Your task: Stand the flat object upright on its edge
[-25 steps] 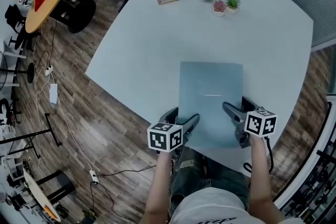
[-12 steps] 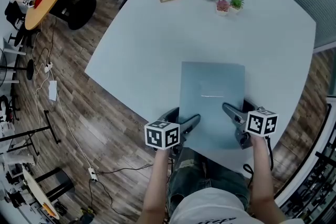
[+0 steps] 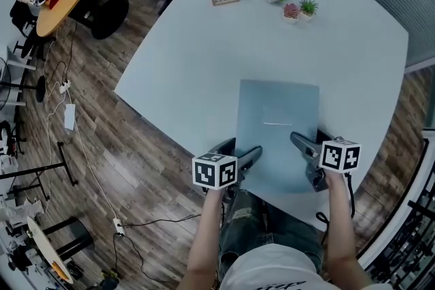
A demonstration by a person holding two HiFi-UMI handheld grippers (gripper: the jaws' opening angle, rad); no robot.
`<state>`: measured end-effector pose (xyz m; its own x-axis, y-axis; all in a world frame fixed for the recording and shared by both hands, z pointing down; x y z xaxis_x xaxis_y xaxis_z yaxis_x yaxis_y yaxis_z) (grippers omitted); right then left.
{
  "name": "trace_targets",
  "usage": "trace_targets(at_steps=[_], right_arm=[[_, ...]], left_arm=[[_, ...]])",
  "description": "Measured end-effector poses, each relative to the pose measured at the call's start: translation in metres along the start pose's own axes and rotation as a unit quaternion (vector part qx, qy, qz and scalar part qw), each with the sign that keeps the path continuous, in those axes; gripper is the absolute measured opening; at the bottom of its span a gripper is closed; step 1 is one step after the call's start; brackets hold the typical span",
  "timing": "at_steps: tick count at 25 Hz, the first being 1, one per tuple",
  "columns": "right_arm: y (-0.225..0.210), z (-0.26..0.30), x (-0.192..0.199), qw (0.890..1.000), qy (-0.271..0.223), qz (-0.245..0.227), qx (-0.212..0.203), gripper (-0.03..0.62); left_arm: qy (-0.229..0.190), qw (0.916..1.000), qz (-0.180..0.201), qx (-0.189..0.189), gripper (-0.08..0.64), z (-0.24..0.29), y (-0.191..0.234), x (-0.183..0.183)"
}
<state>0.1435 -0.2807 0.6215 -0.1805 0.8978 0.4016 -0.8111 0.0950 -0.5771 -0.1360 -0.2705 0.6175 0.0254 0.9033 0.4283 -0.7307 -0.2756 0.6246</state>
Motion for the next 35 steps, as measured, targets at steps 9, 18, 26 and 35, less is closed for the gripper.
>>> trace_targets(at_steps=[9,18,26,35], right_arm=[[0.024,-0.032,-0.023,0.997,-0.053,-0.050,0.013,0.425],[0.056,-0.065,-0.050,0.982,-0.107,-0.152,0.019,0.420],[0.080,-0.082,-0.065,0.965,-0.142,-0.219,0.030,0.411],[0.088,-0.094,-0.077,0.947,-0.177,-0.266,0.045,0.408]], left_arm=[[-0.034,0.9985,0.038,0.020,0.382,-0.013,-0.020,-0.021],[-0.068,0.9876,0.141,0.007,0.374,-0.035,-0.047,-0.052],[-0.093,0.9716,0.215,-0.032,0.365,-0.055,-0.064,-0.073],[-0.117,0.9549,0.269,-0.049,0.357,-0.059,-0.075,-0.091]])
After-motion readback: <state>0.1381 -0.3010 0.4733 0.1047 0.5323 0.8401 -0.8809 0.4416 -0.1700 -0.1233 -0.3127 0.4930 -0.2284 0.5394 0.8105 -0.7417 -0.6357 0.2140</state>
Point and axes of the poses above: the fingertips, and each gripper's own axes: z forward along the fingers, y to its left, x out of its underside, the point moved 9 cm from there along -z, backward along the fingers
